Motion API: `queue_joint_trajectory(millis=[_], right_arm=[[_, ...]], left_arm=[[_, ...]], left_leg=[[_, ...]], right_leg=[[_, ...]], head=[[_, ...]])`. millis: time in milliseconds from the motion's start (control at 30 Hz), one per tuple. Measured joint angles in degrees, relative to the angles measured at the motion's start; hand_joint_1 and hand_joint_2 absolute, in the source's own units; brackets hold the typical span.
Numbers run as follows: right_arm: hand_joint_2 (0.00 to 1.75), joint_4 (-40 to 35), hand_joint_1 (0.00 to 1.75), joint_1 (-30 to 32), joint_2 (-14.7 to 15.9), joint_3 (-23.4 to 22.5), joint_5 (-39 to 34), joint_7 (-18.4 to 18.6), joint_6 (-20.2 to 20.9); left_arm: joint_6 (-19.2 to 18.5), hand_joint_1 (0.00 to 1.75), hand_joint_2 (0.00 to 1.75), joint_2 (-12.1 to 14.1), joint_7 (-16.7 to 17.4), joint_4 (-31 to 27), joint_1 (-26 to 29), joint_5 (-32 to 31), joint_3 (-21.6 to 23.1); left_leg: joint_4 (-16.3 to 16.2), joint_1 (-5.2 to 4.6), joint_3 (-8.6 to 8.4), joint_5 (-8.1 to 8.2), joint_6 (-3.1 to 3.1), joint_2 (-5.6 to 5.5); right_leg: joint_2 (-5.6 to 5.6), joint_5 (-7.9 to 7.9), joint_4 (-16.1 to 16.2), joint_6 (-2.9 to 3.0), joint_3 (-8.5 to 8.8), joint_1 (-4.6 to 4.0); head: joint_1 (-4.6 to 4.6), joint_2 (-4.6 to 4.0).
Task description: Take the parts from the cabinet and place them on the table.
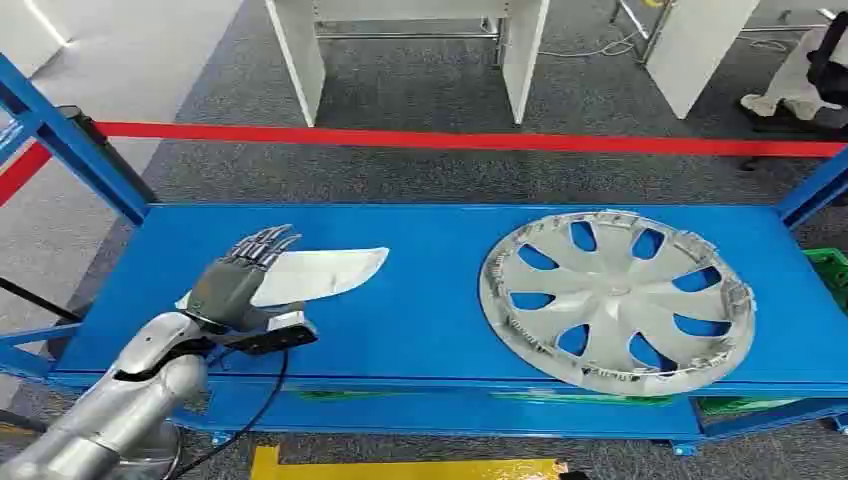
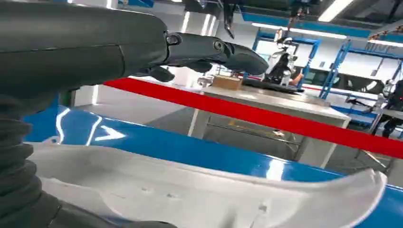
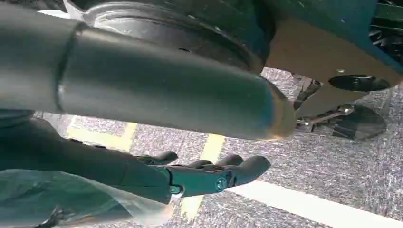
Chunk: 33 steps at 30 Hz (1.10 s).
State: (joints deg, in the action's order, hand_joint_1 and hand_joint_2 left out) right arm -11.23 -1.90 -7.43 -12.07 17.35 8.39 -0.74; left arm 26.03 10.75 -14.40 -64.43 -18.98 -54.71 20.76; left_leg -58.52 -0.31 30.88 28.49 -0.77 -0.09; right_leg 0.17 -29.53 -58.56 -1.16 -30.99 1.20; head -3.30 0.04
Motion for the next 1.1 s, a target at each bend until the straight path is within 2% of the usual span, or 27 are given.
queue_joint_trajectory(millis=[300, 467, 700, 767, 800, 833, 967, 1100], right_arm=[[0.00, 0.0, 0.00, 0.0, 0.0, -0.1, 0.3, 0.4, 0.0], [0.00, 0.0, 0.00, 0.0, 0.3, -0.2, 0.3, 0.5, 0.0], [0.00, 0.0, 0.00, 0.0, 0.4, -1.0, 0.3, 0.7, 0.0], [0.00, 0.0, 0.00, 0.0, 0.4, -1.0, 0.3, 0.7, 0.0], [0.00, 0.0, 0.00, 0.0, 0.4, -1.1, 0.3, 0.7, 0.0], [0.00, 0.0, 0.00, 0.0, 0.4, -1.1, 0.3, 0.7, 0.0], [0.00, 0.0, 0.00, 0.1, 0.4, -1.4, 0.3, 1.2, -0.3], [0.00, 0.0, 0.00, 0.1, 0.4, -1.6, 0.3, 1.3, -0.4]], left_arm=[[-4.6, 0.00, 1.75, -0.2, 2.1, 3.1, -1.9, -1.4, 2.1], [-7.0, 0.00, 1.75, -0.2, 8.7, 5.8, -3.7, -7.3, 4.1], [-7.7, 0.00, 1.75, -0.2, 10.7, 7.6, -5.7, -9.3, 5.7], [-7.9, 0.00, 1.75, -0.2, 13.6, 7.8, -6.3, -11.9, 6.2], [-7.5, 0.05, 1.75, -0.2, 15.1, 8.0, -6.5, -13.1, 6.4], [-6.6, 1.75, 1.75, -0.2, 17.3, 8.2, -6.7, -14.8, 6.5], [-6.2, 1.75, 1.75, -0.3, 21.9, 9.1, -6.7, -18.7, 6.9], [-6.3, 1.75, 1.75, -0.3, 22.6, 9.7, -6.7, -19.7, 7.1]], left_leg=[[0.0, 0.00, 0.00, 0.00, 0.00, 0.00], [0.0, 0.00, 0.00, 0.00, 0.00, 0.00], [0.0, 0.00, -0.02, 0.00, 0.00, -0.01], [0.0, 0.00, -0.03, -0.01, 0.00, -0.02], [0.0, 0.00, -0.04, -0.01, 0.00, -0.01], [0.0, 0.00, -0.06, -0.01, 0.00, -0.01], [0.0, 0.01, -0.05, -0.04, 0.00, -0.01], [0.0, 0.01, -0.02, -0.04, 0.01, -0.01]], right_leg=[[0.00, 0.00, 0.0, 0.00, 0.00, 0.00], [0.00, 0.00, 0.0, 0.00, 0.02, 0.00], [-0.03, 0.00, 0.0, 0.00, 0.04, 0.00], [-0.04, 0.00, 0.0, 0.00, 0.07, 0.00], [-0.03, 0.01, 0.0, 0.00, 0.08, 0.00], [-0.01, 0.01, 0.0, 0.00, 0.08, 0.00], [-0.03, 0.03, 0.0, 0.00, 0.06, 0.00], [-0.01, 0.03, 0.0, 0.00, 0.04, -0.01]], head=[[0.00, 0.00], [0.00, 0.00], [0.00, 0.00], [0.00, 0.00], [0.02, 0.00], [0.00, 0.00], [0.00, 0.00], [0.00, 0.00]])
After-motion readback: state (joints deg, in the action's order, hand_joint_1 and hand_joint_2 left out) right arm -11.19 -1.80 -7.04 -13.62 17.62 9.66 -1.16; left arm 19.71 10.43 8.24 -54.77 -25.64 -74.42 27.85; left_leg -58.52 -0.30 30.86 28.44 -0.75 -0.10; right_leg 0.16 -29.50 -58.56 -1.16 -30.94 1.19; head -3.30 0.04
